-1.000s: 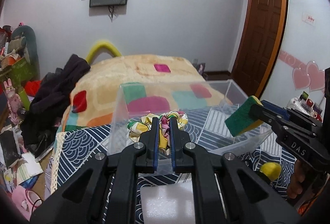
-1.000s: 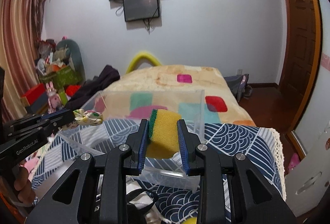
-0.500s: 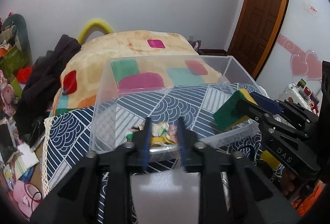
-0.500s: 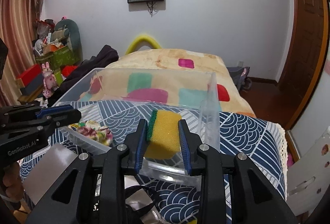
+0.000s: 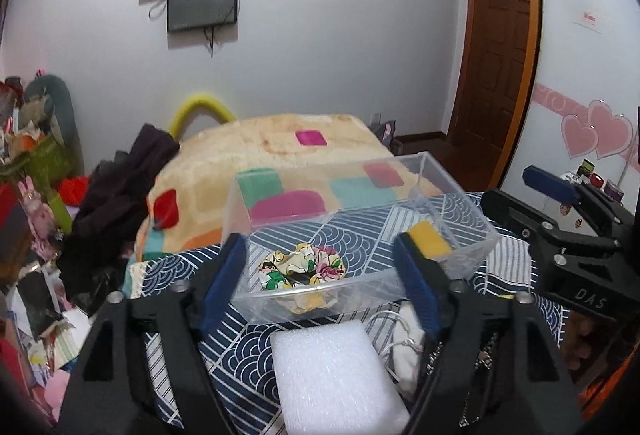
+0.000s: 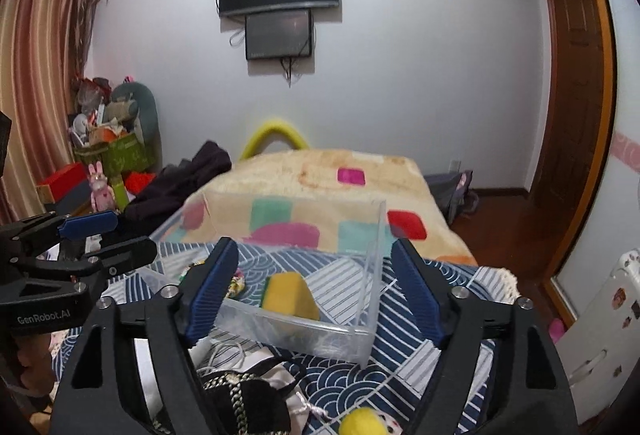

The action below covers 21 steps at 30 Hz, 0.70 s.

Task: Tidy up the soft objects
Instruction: 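Grasp the white foam block with the left tool while the right tool grasps the yellow ball toy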

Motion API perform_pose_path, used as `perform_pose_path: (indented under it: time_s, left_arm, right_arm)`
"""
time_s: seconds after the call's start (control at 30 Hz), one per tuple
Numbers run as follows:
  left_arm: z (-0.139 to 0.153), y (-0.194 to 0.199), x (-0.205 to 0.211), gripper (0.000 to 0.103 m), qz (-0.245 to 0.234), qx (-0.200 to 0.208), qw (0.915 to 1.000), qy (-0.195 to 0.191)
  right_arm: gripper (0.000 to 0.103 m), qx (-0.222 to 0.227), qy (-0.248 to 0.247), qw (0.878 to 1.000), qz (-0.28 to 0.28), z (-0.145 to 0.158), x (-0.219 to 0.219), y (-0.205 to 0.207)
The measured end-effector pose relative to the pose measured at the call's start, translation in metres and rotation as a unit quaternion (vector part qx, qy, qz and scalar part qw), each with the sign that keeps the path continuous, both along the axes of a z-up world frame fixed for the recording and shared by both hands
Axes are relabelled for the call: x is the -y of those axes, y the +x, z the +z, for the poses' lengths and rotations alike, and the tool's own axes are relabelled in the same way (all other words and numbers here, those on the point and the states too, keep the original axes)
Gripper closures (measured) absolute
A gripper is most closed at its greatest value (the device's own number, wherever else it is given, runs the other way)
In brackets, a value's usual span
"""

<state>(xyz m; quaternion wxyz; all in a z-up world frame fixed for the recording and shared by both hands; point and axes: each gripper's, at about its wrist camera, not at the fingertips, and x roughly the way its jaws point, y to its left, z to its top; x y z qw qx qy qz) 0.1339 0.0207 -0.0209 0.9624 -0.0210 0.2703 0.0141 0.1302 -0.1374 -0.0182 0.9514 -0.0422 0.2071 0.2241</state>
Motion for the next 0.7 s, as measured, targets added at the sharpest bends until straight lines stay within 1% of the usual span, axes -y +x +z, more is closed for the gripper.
perform_pose_path:
  time_s: [0.03, 0.07, 0.2, 0.3, 0.43, 0.57, 0.7]
  left_arm:
    - [0.001, -0.005, 0.001, 0.012, 0.000, 0.007, 1.0000, 0.001]
    - [0.002, -0.011, 0.002, 0.007, 0.001, 0.012, 0.9999, 0.004]
    - [-0.003, -0.026, 0.011, 0.006, 0.000, 0.011, 0.9996, 0.026]
    - [-0.014, -0.031, 0.013, 0.005, -0.002, 0.004, 0.9995, 0.031]
    - [-0.036, -0.032, 0.012, 0.005, -0.003, -0.026, 0.9996, 0.009]
    - [-0.059, -0.028, 0.009, 0.005, 0.002, -0.062, 0.9979, -0.017]
    - [-0.075, -0.020, 0.008, 0.005, 0.001, -0.096, 0.9947, -0.036]
  right_arm:
    - [0.021, 0.005, 0.003, 1.000, 0.001, 0.002, 0.002, -0.003]
    - [0.020, 0.009, 0.005, 1.000, 0.004, 0.004, 0.003, -0.007]
    - [0.019, 0.021, 0.004, 1.000, 0.003, 0.005, 0.010, -0.020]
    - [0.018, 0.015, 0.007, 1.000, -0.001, 0.000, 0.017, -0.023]
    - [0.018, -0.001, 0.002, 1.000, -0.014, -0.011, 0.024, -0.025]
    - [0.018, -0.020, -0.017, 0.999, -0.026, -0.029, 0.029, -0.030]
    - [0.018, -0.058, -0.030, 0.997, -0.034, -0.055, 0.037, -0.030]
